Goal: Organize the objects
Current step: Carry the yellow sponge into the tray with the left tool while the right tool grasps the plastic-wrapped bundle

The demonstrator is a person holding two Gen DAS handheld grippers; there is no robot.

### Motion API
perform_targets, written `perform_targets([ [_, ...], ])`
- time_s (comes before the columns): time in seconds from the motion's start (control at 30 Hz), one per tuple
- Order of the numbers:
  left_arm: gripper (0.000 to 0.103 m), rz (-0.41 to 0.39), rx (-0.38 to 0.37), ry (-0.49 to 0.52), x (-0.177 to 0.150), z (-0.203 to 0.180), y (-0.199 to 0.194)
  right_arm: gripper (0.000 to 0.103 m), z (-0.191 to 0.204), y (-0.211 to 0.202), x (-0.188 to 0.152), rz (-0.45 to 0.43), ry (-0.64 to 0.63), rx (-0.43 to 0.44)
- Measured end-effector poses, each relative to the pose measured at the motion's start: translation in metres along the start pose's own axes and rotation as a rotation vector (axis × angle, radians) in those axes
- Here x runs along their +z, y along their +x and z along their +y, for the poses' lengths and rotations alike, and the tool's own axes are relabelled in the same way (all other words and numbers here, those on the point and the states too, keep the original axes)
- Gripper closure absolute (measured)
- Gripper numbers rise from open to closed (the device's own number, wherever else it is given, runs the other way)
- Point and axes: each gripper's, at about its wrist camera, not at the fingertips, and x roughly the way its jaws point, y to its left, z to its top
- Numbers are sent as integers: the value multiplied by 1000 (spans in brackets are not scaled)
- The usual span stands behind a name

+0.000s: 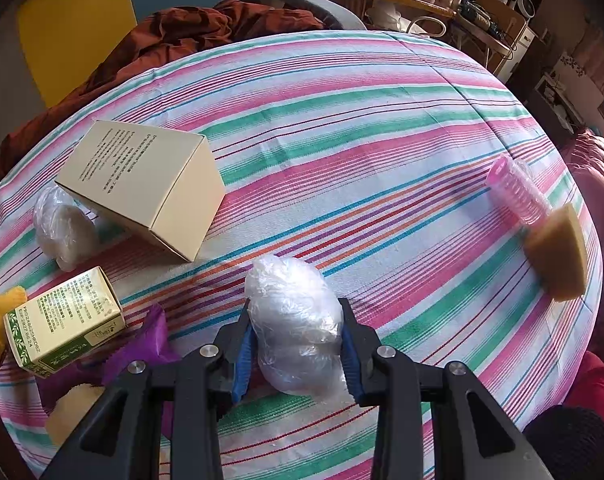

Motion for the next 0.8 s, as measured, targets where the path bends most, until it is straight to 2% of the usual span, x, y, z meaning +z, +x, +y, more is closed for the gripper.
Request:
perform_targets([
  [0.2,37,-1,73,-70,-3,53,-19,66,1,-2,-2,-5,-14,-12],
  [0.4,37,18,171,-192,-14,137,-36,67,3,-4,-4,-9,-32,-28],
  [0.5,37,50,218,-249,-25,185,-38,67,4,-6,-4,-10,-43,-36],
  [0.53,37,66,236,-264,-31,200,-36,67,16,-3,-19,-12,-47,-39],
  [0.57,37,87,250,-280,-37,215,-33,67,19,-3,-15,-12,-51,-43],
  [0.7,37,157,298,-315,-55,253,-17,67,-2,1,-4,-11,-51,-42],
  [0.8,36,205,298,-352,-66,271,-1,67,8,1,-5,-11,-51,-43],
])
